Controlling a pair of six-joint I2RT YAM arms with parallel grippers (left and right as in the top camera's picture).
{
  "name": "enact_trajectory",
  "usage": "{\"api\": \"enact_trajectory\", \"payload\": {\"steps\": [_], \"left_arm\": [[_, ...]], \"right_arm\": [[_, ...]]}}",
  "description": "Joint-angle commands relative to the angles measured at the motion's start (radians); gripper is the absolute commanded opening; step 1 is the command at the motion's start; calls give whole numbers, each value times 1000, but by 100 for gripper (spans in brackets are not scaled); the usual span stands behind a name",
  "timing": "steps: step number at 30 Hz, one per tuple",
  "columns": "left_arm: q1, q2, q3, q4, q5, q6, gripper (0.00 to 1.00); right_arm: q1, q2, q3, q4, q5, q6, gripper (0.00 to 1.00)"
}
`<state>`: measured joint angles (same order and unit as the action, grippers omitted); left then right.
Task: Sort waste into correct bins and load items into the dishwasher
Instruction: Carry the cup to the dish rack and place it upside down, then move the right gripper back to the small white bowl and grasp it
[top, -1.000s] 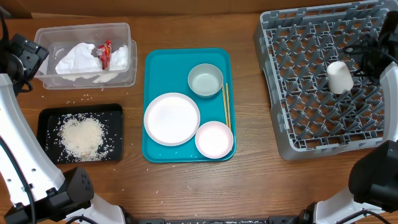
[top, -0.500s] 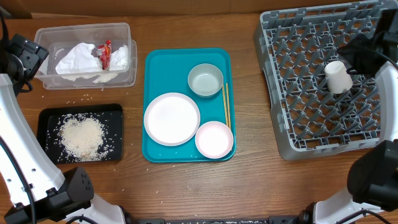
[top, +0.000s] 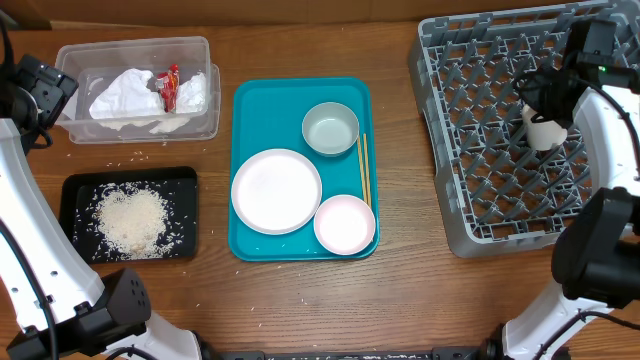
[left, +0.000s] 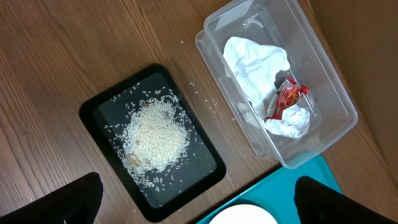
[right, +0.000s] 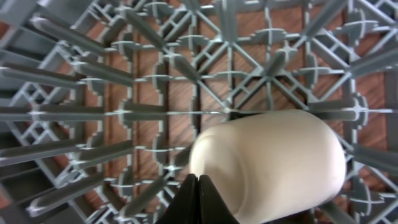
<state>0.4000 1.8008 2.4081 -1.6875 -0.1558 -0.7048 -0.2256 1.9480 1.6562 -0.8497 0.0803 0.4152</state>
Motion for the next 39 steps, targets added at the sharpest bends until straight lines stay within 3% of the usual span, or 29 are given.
{"api": "enact_trajectory", "payload": {"steps": [1,10,22,27,32,35,39], "left_arm": [[-1,10,-5,-2,0,-13,100],[-1,10,-5,-2,0,-13,100],[-1,10,-5,-2,0,-13,100],[-1,10,-5,-2,0,-13,100],[-1,10,-5,-2,0,-13,100],[-1,10,-5,-2,0,-13,100],[-1,10,-5,-2,0,-13,100]], "right_arm": [[-6,-13,1,5,68,8,4],[-6,-13,2,-40,186,56,9],[-5,-35,54,-171,364,136,6],[-2,-102,73,-189,281,139,5],[16,-196,80,-155,-5,72,6],[53,-243,80,-100,-283,-59,15],[147,-257,79,-51,-480,-129,55]]}}
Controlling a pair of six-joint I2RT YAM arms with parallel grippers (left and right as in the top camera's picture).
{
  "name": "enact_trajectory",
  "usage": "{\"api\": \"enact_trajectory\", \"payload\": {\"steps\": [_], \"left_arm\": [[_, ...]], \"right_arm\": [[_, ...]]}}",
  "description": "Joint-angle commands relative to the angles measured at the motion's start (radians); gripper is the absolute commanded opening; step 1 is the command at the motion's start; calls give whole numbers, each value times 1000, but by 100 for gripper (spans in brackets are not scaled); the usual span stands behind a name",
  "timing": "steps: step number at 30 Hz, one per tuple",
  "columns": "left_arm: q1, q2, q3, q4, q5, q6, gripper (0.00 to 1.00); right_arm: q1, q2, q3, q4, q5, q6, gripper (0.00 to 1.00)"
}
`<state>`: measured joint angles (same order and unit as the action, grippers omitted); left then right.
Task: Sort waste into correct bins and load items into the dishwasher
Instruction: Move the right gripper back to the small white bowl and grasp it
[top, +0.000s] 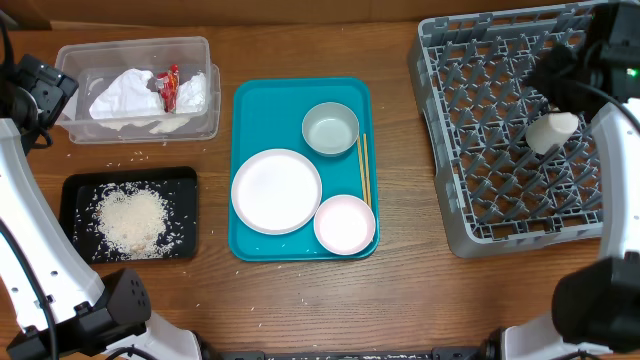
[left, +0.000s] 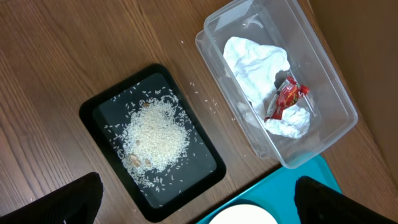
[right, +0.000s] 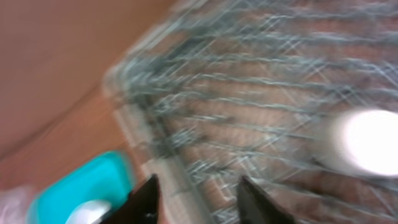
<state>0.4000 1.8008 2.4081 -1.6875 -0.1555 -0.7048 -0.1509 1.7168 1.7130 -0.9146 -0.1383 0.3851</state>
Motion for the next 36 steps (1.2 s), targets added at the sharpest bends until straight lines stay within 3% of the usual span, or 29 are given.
{"api": "enact_trajectory", "payload": {"steps": [1,3,12,19,29,36], "left_arm": [[-1,10,-5,-2,-1,-13,100],[-1,10,-5,-2,-1,-13,100],[-1,10,-5,-2,-1,-13,100],[-1,10,-5,-2,-1,-13,100],[-1,10,-5,-2,-1,-13,100],[-1,10,-5,-2,-1,-13,100]], "right_arm": [[110,-21,22,22,-257,-99,59],[183,-7,21,34,-219,-98,64],[511,150,3,188,71,-18,69],[680,306,3,288,222,-18,74],[830,456,3,379,443,-18,74],[863,503,3,425,452,-17,67]]}}
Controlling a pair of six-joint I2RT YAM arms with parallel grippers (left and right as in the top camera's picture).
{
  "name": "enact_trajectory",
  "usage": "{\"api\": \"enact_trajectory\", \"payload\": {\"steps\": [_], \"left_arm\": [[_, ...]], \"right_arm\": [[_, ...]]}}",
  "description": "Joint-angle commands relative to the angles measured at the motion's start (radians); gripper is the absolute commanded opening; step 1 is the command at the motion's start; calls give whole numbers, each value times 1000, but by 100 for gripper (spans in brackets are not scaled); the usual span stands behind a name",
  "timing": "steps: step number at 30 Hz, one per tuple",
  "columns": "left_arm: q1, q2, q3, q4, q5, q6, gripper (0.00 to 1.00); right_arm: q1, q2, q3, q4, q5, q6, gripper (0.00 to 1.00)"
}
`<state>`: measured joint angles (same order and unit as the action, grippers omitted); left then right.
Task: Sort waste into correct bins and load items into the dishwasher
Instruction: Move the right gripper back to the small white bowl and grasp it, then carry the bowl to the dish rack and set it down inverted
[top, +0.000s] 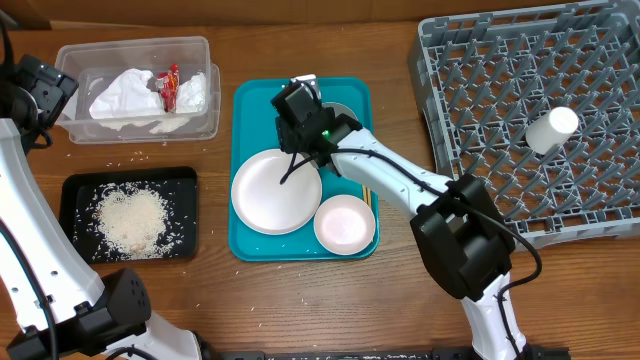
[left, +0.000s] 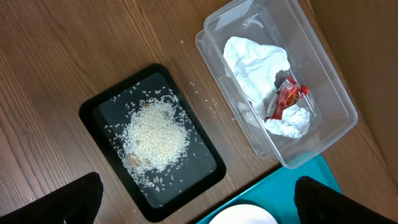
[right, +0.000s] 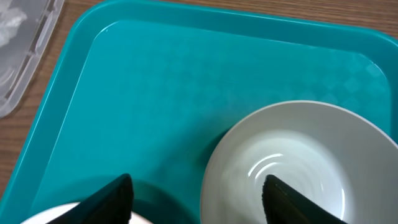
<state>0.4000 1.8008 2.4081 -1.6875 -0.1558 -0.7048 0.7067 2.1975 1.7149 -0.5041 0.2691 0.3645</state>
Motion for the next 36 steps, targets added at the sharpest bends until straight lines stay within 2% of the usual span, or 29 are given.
{"api": "enact_trajectory", "payload": {"steps": [1,4,8,19,23,27,30,36], "left_arm": [[-1,10,-5,-2,0,-13,100],[-1,10,-5,-2,0,-13,100],[-1,10,-5,-2,0,-13,100],[-1,10,-5,-2,0,-13,100],[-1,10,-5,-2,0,-13,100],[-1,10,-5,-2,0,-13,100],[-1,10,-5,-2,0,-13,100],[-1,10,-5,-2,0,-13,100]], "right_arm": [[6,35,1,18,45,4,65],[7,50,1,24,47,2,63],[6,51,1,30,48,7,51],[7,82,1,22,48,6,40],[7,80,11,18,47,6,24],[7,80,42,-13,44,6,16],[7,76,77,-50,44,6,4],[3,29,190,-180,45,30,4]]}}
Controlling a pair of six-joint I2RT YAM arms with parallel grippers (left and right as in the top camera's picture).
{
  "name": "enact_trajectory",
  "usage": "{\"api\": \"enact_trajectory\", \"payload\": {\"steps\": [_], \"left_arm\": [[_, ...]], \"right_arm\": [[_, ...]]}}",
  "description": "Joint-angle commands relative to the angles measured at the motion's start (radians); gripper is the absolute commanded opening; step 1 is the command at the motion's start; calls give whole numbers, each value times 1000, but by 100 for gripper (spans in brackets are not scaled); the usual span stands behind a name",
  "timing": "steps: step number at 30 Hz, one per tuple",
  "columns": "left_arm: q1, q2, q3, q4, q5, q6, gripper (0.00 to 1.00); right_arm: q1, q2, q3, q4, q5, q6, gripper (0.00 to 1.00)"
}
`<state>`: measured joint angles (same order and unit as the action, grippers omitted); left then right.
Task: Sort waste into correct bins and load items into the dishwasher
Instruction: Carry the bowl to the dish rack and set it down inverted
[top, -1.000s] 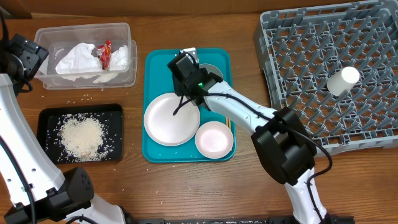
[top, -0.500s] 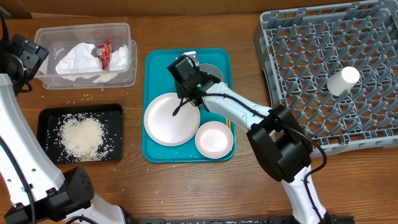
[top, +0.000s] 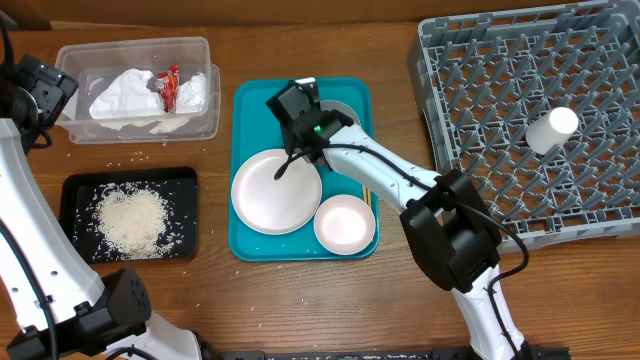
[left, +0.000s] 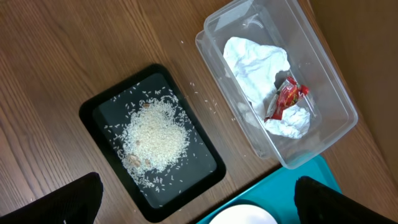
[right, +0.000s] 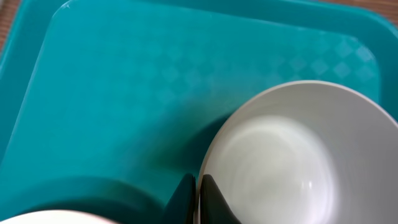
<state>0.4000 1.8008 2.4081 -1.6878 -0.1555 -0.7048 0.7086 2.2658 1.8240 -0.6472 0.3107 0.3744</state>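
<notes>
A pale green bowl sits at the back of the teal tray. My right gripper is shut on the bowl's left rim, one finger inside and one outside. From overhead the right gripper covers most of that bowl. A white plate, a small pink bowl and chopsticks lie on the same tray. A cream cup lies in the grey dish rack. My left gripper hangs open, high over the table's left side, holding nothing.
A clear bin with crumpled tissue and a red wrapper stands at the back left. In front of it a black tray holds rice, and grains are scattered on the wood around it.
My right gripper was open beside the pale green bowl's left rim; now it is shut on that rim, lower and closer. The left arm has not moved.
At first my right gripper was shut on the cream cup over the rack. Then the cup lay in the rack and the gripper was open, apart from it. Later it stood open over the teal tray by the green bowl, and now it grips the rim.
</notes>
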Motion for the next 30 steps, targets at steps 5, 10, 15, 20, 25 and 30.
{"api": "enact_trajectory", "payload": {"steps": [5,10,15,20,25,30], "left_arm": [[-1,10,-5,-2,-1,-13,100],[-1,10,-5,-2,-1,-13,100],[-1,10,-5,-2,-1,-13,100],[-1,10,-5,-2,-1,-13,100],[-1,10,-5,-2,-1,-13,100],[-1,10,-5,-2,-1,-13,100]], "right_arm": [[-37,-111,224,-149,7,19,4],[-171,-181,401,-277,1,19,4],[-395,-214,462,-328,-187,18,4],[-676,-191,452,-337,-653,17,4],[-898,-118,429,-265,-1077,15,4],[-1015,-23,419,-233,-1326,28,4]]}}
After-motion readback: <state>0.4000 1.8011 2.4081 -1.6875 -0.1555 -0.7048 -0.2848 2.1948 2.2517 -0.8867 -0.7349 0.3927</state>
